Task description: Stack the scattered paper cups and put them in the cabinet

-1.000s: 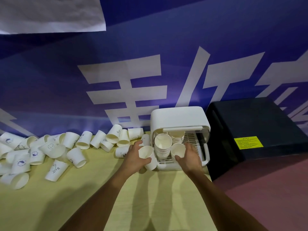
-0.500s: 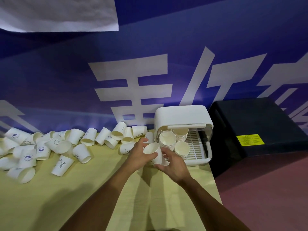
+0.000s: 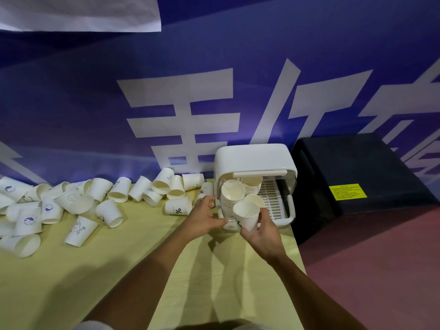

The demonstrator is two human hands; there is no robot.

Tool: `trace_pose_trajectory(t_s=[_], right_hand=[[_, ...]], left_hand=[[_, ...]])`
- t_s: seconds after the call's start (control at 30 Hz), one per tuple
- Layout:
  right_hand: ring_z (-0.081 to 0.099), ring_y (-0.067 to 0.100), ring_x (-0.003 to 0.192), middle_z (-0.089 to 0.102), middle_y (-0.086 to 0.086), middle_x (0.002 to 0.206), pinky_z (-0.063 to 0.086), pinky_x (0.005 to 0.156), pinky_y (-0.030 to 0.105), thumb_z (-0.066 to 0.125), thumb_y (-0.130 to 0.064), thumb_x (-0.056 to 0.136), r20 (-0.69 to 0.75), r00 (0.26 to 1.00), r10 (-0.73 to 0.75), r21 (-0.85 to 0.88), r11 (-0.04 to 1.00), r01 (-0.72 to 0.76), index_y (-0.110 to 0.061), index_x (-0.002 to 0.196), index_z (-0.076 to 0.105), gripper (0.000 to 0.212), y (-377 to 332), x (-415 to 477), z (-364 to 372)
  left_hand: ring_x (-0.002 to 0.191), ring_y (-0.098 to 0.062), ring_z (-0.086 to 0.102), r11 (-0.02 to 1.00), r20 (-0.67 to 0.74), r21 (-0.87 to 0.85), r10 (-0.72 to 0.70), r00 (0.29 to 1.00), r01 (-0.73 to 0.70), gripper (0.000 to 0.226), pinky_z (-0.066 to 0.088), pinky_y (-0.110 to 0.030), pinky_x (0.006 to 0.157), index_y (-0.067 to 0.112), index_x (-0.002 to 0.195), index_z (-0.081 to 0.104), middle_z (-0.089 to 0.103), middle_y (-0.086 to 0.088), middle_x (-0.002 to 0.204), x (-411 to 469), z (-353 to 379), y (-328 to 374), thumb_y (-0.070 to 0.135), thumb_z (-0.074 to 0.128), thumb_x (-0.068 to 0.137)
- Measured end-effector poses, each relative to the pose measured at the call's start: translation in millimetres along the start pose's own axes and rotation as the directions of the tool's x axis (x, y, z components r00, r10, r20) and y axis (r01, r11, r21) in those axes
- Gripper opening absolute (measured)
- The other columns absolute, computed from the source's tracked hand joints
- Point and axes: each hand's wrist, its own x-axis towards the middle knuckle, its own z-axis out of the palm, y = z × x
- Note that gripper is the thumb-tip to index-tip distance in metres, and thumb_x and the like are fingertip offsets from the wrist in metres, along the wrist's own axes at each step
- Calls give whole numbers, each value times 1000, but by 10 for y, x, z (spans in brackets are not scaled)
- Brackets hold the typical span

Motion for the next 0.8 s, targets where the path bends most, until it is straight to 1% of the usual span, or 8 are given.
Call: trace_pose_trajectory(t_s=[0.13, 0.23, 0.33, 0.4, 0.47, 0.6, 0.7, 0.8], right_hand=[[64, 16, 98, 64, -9, 107, 54, 83, 36, 78, -33, 75, -174, 984, 28, 102, 995, -10, -34, 118, 41, 57, -11, 85, -148], [61, 13, 106, 62, -8, 115, 50, 89, 32, 78, -26, 79, -235, 972, -26, 115, 992, 55, -33, 129, 37, 66, -26, 199, -208], [55, 12, 115, 57, -5, 128, 45, 93, 28, 76, -22, 82, -239, 968, -79, 73, 992, 99, -25, 145, 30, 78, -32, 332, -196], [53, 17, 121, 54, 0, 137, 43, 96, 28, 75, -20, 84, -223, 969, -108, 9, 994, 113, -22, 150, 28, 81, -17, 419, -156], [52, 22, 126, 52, 3, 142, 45, 100, 32, 74, -20, 85, -181, 979, -97, -44, 995, 91, -23, 151, 25, 82, 14, 486, -92], [51, 30, 129, 52, 8, 142, 47, 105, 47, 72, -17, 85, -179, 983, -45, -90, 995, 30, -23, 149, 22, 82, 83, 570, 28], [47, 33, 131, 48, 13, 144, 42, 109, 48, 68, -19, 85, -133, 990, -40, -147, 989, 20, -13, 152, 24, 80, 162, 604, 67], [46, 33, 127, 48, 12, 138, 42, 106, 47, 59, -33, 81, -76, 997, -2, -244, 970, -17, -8, 146, 34, 74, 225, 624, 68]], left_hand=[[109, -16, 55, 999, 14, 41, -14, 1000, 13, 82, 43, -15, 69, 24, 144, 36, 42, -5, 140, 75, 49, 18, 36, 82, 77], [109, -17, 56, 997, 19, 75, -26, 999, 24, 84, 45, -22, 78, 23, 145, 35, 43, -6, 141, 120, 62, 24, 38, 82, 77], [109, -17, 56, 996, 27, 85, -36, 999, 34, 84, 44, -22, 79, 22, 145, 35, 43, -5, 140, 157, 60, 12, 38, 81, 78], [107, -16, 56, 996, 28, 86, -42, 999, 39, 82, 44, -21, 75, 22, 145, 36, 45, -4, 138, 179, 60, -6, 37, 81, 78], [106, -15, 56, 996, 24, 83, -47, 999, 45, 81, 45, -22, 76, 24, 144, 36, 47, -4, 135, 205, 65, -36, 38, 81, 77], [108, -17, 57, 996, 21, 64, -69, 997, 68, 80, 48, -26, 81, 24, 142, 38, 48, -3, 133, 258, 88, -108, 38, 81, 77], [110, -18, 57, 995, 24, 50, -86, 996, 84, 79, 47, -24, 78, 24, 142, 38, 48, -3, 134, 280, 93, -142, 38, 80, 77], [110, -17, 57, 995, 23, 43, -89, 996, 88, 79, 46, -21, 74, 25, 142, 38, 49, -2, 134, 293, 93, -148, 39, 80, 77]])
